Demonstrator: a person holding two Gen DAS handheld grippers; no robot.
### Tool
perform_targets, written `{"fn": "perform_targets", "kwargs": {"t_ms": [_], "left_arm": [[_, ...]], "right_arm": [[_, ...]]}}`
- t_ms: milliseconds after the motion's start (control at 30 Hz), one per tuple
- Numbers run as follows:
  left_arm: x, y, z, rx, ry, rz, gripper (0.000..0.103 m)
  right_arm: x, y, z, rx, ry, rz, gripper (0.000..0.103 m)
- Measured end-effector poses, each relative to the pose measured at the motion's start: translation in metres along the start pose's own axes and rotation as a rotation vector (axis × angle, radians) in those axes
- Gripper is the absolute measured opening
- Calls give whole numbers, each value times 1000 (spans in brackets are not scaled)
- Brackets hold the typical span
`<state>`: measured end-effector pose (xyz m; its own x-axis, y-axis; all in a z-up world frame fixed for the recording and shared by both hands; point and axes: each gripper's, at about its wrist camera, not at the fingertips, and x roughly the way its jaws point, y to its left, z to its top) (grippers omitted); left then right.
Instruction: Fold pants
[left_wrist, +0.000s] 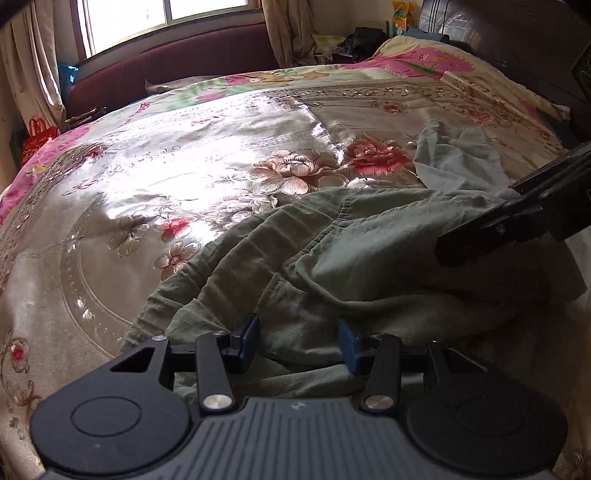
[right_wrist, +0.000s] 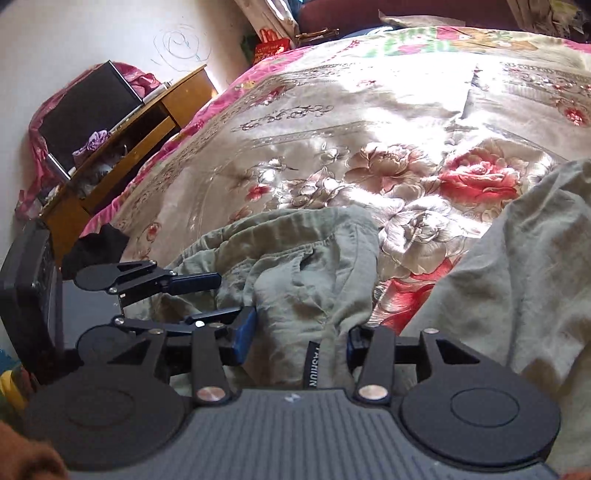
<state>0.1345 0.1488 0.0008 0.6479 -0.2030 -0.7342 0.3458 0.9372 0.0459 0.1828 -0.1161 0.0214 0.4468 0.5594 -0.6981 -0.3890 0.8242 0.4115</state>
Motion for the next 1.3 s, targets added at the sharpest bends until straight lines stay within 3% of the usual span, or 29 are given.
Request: {"fn": "perform_targets", "kwargs": {"t_ms": [300, 367, 433, 500, 667, 767, 833, 967, 1033, 1100, 1200, 1233, 1300], "left_arm": [[-1, 6, -1, -20, -7, -31, 61], [3, 7, 3, -22, -9, -28, 61], [5, 9, 6, -38, -12, -25, 62], [3, 11, 8, -47, -18, -17, 62], [-20, 26, 3, -52, -45, 22, 62], [-32, 42, -5, -71, -51, 67, 62], [-31, 53, -10, -95, -28, 129, 63], [-23, 72, -21, -169, 6, 211, 63], [-31, 79, -28, -203, -2, 236, 63], [-42, 87, -35, -219, -14, 248, 63], [-57, 95, -48, -236, -12, 273, 63], [-61, 97, -52, -245, -10, 273, 63], [-71, 100, -61, -261, -14, 266, 63]], "right_arm": [[48, -65, 36, 389, -46, 248, 51], [56, -64, 43, 381, -29, 227, 48], [67, -49, 49, 280, 37, 116, 18], [70, -36, 49, 229, 57, 65, 9], [28, -20, 74, 231, -141, 100, 6], [-2, 21, 88, 45, -265, 43, 6], [-9, 50, 85, -33, -294, 94, 7], [12, 112, 43, -259, -241, 62, 7], [29, 139, 14, -370, -158, 62, 8], [44, 164, -21, -509, -103, 2, 8], [62, 192, -64, -742, -110, -113, 13], [67, 198, -75, -799, -106, -141, 20], [69, 203, -86, -821, -108, -135, 26]]}}
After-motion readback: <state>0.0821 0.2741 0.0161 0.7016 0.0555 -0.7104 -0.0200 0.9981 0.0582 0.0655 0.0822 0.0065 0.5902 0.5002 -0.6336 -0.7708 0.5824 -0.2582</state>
